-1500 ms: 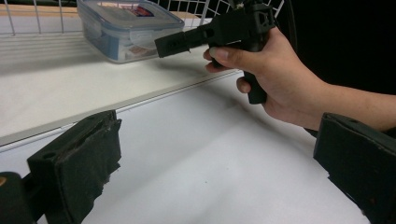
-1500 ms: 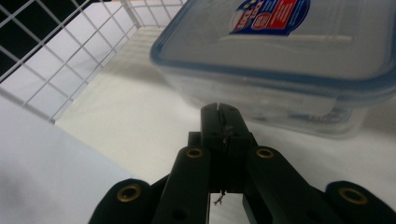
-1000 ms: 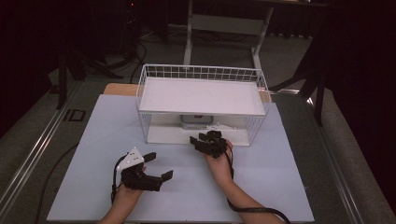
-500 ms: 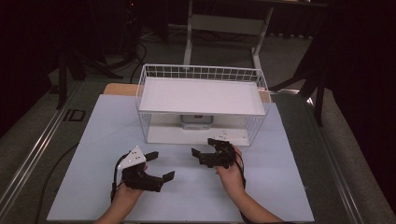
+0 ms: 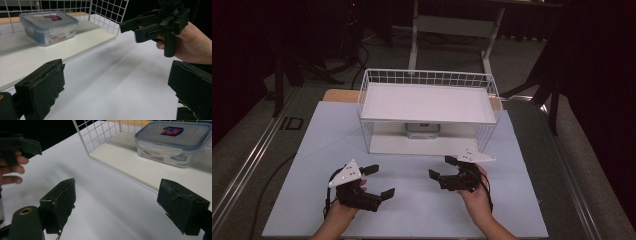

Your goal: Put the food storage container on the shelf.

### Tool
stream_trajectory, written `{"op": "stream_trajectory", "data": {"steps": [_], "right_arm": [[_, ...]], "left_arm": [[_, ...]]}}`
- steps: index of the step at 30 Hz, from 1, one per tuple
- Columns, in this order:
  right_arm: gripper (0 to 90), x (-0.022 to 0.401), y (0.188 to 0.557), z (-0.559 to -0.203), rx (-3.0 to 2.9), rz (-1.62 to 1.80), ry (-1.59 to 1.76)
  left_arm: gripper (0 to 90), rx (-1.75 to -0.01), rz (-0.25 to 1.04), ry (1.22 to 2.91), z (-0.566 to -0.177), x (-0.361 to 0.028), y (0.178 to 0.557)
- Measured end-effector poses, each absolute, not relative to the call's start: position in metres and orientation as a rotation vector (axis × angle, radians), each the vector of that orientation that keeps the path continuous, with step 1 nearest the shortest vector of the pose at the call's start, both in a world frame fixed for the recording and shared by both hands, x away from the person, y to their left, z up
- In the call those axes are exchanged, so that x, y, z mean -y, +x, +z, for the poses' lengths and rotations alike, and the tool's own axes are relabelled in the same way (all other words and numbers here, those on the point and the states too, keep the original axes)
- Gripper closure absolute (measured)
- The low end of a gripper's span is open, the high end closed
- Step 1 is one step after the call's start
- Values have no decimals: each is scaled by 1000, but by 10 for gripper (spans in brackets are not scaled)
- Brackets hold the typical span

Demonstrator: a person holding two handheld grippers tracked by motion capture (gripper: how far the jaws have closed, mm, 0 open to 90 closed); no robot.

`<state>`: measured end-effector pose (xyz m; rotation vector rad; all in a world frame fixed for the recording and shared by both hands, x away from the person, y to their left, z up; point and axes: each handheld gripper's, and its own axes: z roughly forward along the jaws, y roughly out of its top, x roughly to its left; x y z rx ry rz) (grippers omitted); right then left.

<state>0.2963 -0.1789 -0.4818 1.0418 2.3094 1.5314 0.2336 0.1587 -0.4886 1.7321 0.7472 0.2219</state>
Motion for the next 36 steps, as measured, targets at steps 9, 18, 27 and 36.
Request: {"op": "stream_trajectory", "data": {"steps": [9, 18, 27, 36], "right_arm": [[158, 206, 276, -478, -2292, 1539, 1003], [156, 223, 259, -479, -2303, 1525, 940], [156, 241, 249, -484, -2316, 1499, 931], [149, 258, 243, -484, -2318, 1524, 920]], "left_arm": [[16, -708, 204, 1744, -489, -168, 224], [16, -686, 189, 1766, -489, -175, 215], [16, -679, 195, 1766, -490, -174, 213], [16, -636, 217, 1747, -495, -169, 215]]}}
